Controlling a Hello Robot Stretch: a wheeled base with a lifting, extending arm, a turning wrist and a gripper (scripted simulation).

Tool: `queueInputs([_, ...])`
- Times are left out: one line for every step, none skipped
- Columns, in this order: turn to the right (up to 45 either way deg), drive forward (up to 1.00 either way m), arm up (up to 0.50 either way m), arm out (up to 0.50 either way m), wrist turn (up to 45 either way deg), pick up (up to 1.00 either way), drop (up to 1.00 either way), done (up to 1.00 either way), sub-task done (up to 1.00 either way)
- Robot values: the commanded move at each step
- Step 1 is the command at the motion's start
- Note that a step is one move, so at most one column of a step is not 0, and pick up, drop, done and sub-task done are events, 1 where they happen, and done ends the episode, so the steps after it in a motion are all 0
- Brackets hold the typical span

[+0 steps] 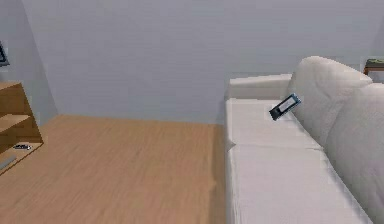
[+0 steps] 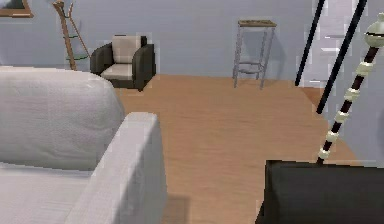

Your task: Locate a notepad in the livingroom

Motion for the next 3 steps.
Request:
queueInputs([-45.0, 0.00, 0.00, 0.00, 0.0, 0.00, 0.00, 0.00, 0.00])
queueInputs([18.0, 0.00, 0.00, 0.00, 0.0, 0.00, 0.00, 0.00, 0.00])
queueInputs([33.0, 0.00, 0.00, 0.00, 0.0, 0.00, 0.00, 0.00, 0.00])
